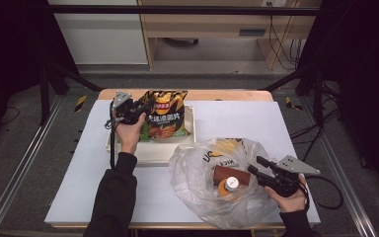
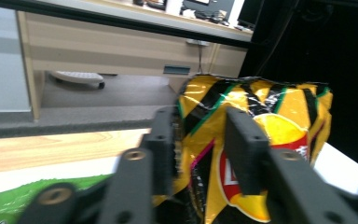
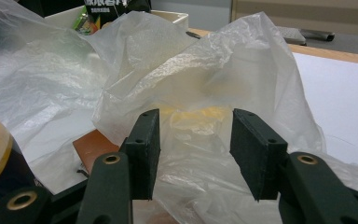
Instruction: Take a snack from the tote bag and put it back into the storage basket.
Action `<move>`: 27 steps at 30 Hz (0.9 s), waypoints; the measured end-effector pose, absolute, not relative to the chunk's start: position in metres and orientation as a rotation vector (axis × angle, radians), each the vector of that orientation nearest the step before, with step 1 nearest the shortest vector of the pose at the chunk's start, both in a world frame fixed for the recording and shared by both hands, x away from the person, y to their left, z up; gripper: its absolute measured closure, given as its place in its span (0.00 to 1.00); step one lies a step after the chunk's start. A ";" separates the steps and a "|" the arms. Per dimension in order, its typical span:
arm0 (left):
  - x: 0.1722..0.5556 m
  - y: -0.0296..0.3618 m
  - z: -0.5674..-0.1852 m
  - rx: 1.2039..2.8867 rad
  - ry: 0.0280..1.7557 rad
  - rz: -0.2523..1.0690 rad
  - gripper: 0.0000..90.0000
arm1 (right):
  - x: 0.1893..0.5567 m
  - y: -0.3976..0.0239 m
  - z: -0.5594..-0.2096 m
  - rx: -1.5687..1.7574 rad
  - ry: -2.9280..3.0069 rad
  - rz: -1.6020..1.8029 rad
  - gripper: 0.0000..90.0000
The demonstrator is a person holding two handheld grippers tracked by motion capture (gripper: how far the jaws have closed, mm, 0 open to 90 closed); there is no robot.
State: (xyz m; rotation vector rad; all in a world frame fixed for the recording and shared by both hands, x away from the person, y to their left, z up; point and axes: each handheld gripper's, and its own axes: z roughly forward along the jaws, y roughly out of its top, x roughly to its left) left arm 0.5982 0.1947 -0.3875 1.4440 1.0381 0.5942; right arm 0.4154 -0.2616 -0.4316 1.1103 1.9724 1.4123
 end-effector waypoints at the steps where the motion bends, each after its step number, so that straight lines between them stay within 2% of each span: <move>1: 0.597 0.196 -0.386 1.440 1.032 0.600 0.60 | 0.415 -0.262 -0.432 1.109 1.971 1.412 0.59; 3: 0.594 0.198 -0.384 1.453 1.023 0.616 0.50 | 0.415 -0.262 -0.432 1.110 1.971 1.412 0.59; 7: 0.584 0.204 -0.385 1.491 1.020 0.581 0.39 | 0.415 -0.262 -0.432 1.111 1.969 1.410 0.59; 11: 0.572 0.206 -0.395 1.540 1.023 0.615 0.38 | 0.416 -0.263 -0.432 1.118 1.966 1.408 0.59; 14: 0.568 0.205 -0.406 1.569 1.025 0.592 0.38 | 0.415 -0.263 -0.432 1.116 1.967 1.409 0.59; 20: 0.577 0.201 -0.416 1.525 1.072 0.584 0.51 | 0.416 -0.262 -0.433 1.111 1.973 1.398 0.59; 27: 0.592 0.197 -0.428 1.570 1.128 0.604 0.49 | 0.416 -0.263 -0.434 1.119 1.971 1.407 0.59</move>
